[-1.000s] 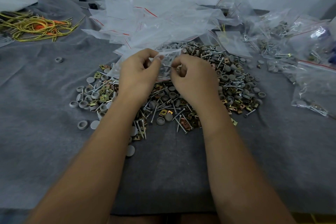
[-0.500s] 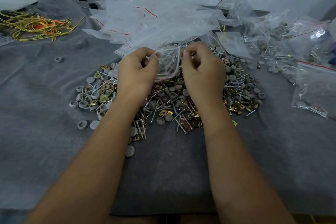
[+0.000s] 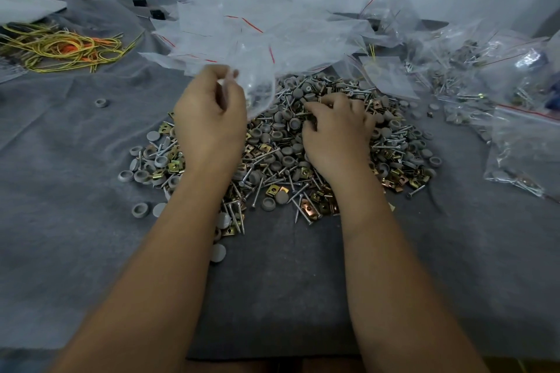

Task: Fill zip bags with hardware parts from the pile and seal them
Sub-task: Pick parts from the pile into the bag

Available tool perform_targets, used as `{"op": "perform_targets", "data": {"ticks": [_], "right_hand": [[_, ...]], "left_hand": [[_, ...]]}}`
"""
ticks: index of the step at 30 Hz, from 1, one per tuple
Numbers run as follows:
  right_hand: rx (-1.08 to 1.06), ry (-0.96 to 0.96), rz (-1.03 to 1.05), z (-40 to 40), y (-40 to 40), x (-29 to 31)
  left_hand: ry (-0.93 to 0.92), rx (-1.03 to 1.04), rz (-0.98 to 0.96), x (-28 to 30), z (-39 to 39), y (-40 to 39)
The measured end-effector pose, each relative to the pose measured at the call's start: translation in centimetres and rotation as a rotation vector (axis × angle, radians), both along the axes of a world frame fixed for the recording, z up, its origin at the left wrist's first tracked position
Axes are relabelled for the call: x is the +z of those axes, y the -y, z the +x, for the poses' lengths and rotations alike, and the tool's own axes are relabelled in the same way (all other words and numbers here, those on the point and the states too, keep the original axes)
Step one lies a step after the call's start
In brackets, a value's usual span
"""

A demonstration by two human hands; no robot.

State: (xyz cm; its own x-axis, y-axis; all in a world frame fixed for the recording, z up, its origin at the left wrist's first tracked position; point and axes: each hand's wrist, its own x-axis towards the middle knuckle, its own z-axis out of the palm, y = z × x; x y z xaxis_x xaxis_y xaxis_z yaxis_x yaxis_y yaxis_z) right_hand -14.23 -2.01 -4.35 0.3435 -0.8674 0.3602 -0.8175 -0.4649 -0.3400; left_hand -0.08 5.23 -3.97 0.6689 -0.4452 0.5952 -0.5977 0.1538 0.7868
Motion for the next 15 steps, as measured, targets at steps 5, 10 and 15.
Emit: {"op": "perform_targets", "data": {"ticks": [5,10,15], "right_hand": [[-0.012,0.017,-0.037,0.09,0.12,-0.27],[-0.024,0.103,-0.064,0.16,0.0,-0.29],[-0.034,0.267,-0.118,0.1,0.06,0.23]], "left_hand": [[0.055,-0.122,0.342,-0.8,-0.2,0.71],[-0.056,-0.173,0.341,-0.69,-0.18,0.77],[-0.133,-0.199,0.316,-0.75,-0.11,0.77]]}}
